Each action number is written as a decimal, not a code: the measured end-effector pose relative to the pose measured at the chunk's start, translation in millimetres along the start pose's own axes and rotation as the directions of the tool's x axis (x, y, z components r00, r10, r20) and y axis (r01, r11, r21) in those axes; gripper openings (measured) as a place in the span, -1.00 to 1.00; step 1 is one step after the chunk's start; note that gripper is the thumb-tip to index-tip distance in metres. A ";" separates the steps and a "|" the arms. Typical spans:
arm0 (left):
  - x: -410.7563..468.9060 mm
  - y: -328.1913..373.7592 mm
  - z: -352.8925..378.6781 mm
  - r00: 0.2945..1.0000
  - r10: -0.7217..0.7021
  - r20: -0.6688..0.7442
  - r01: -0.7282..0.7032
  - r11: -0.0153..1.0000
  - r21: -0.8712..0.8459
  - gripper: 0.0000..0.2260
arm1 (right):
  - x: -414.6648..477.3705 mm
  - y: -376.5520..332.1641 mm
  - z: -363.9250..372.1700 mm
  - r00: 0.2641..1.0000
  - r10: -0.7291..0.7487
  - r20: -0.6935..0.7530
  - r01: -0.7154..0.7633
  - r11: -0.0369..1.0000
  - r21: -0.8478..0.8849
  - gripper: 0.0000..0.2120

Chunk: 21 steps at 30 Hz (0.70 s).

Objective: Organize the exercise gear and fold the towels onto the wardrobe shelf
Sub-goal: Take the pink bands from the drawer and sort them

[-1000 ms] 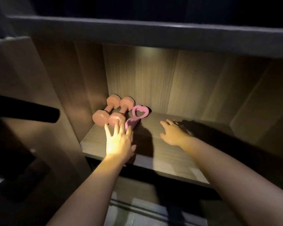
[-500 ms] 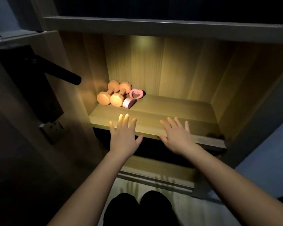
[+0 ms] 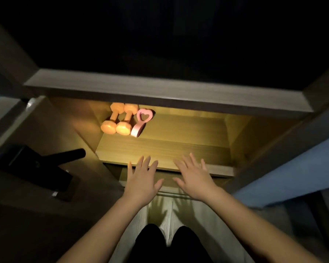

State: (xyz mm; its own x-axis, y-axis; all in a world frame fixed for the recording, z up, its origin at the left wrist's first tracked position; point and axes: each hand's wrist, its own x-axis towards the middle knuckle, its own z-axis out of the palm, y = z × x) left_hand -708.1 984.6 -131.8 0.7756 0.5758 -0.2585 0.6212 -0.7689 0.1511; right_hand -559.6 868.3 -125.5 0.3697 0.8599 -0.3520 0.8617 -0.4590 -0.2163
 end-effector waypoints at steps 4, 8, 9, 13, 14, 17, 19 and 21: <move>-30.8 16.0 -37.6 0.989 0.117 0.091 -0.116 0.993 -0.022 -0.39 | -54.0 -6.3 -28.5 0.999 0.040 0.020 -0.041 0.996 0.079 -0.39; -34.4 35.4 -59.0 0.954 0.273 0.121 -0.269 0.962 -0.045 -0.38 | -86.6 -0.2 -35.1 0.988 0.148 -0.041 -0.140 0.980 0.142 -0.39; -31.9 43.4 -61.6 0.944 0.305 0.125 -0.302 0.952 -0.041 -0.38 | -93.1 3.8 -33.4 0.982 0.180 -0.060 -0.168 0.973 0.159 -0.39; -18.1 88.2 -66.3 0.900 0.408 0.154 -0.409 0.912 -0.025 -0.39 | -121.7 29.5 -24.2 0.937 0.336 -0.099 -0.306 0.923 0.232 -0.39; -17.0 99.3 -65.7 0.889 0.427 0.165 -0.428 0.903 -0.030 -0.39 | -129.7 36.8 -22.2 0.924 0.369 -0.101 -0.335 0.907 0.254 -0.39; -14.4 143.8 -56.8 0.835 0.507 0.215 -0.513 0.858 -0.031 -0.40 | -162.3 69.7 -15.0 0.872 0.481 -0.092 -0.427 0.839 0.337 -0.39; -10.8 178.0 -48.9 0.792 0.559 0.244 -0.572 0.820 -0.022 -0.40 | -186.0 96.1 -9.9 0.831 0.551 -0.080 -0.489 0.790 0.369 -0.39; -6.0 218.4 -39.0 0.758 0.602 0.250 -0.618 0.786 -0.019 -0.41 | -211.2 127.1 -4.0 0.787 0.613 -0.068 -0.541 0.739 0.402 -0.39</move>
State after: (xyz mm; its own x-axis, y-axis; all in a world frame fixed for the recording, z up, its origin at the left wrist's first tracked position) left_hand -572.8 824.1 -60.0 0.9341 -0.0960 -0.3438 0.0110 -0.9550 0.2965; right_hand -526.8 629.3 -74.9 0.8431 0.4102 -0.3479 0.2967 -0.8942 -0.3353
